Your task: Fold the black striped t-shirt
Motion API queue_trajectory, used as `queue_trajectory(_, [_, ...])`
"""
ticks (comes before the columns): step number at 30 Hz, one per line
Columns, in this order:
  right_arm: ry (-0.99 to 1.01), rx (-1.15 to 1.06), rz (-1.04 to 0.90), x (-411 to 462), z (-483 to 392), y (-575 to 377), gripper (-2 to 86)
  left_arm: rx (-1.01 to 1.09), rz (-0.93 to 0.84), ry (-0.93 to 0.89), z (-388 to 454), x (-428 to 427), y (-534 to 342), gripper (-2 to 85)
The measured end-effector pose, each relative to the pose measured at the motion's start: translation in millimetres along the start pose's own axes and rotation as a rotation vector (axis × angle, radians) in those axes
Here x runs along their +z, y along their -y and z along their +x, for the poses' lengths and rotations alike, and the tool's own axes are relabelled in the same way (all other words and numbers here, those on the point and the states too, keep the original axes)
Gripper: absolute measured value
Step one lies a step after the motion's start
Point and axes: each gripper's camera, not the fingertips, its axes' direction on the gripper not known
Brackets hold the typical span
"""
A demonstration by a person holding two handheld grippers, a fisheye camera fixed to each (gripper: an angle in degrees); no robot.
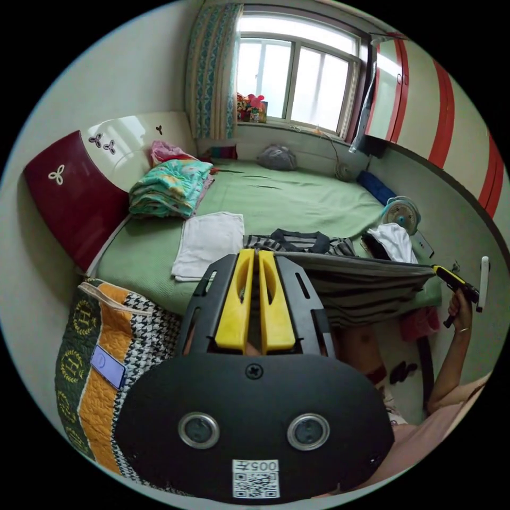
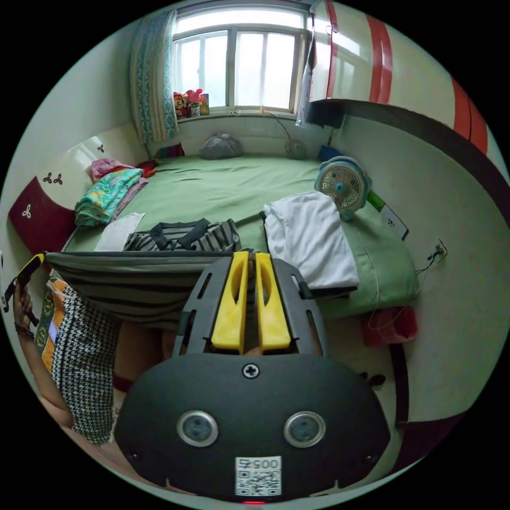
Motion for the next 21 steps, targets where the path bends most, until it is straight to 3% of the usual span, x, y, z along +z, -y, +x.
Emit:
queue_trajectory(7, [-0.053,-0.035,-0.008,69.6,-22.7,92.4,-1.1,0.049,-0.131,0.092,6.7,130.5,90.0,0.9])
queue_trajectory(17, [-0.072,-0.054,-0.241,267.0,-54.9,207.5,0.2,-0.009,-0.408,0.086,5.8,367.9,177.6,4.0])
queue_trajectory(21, [-0.017,0.013,-0.225,294.7,-41.8,226.8,2.7,-0.039,-0.373,0.096,3.4,404.4,193.3,6.4])
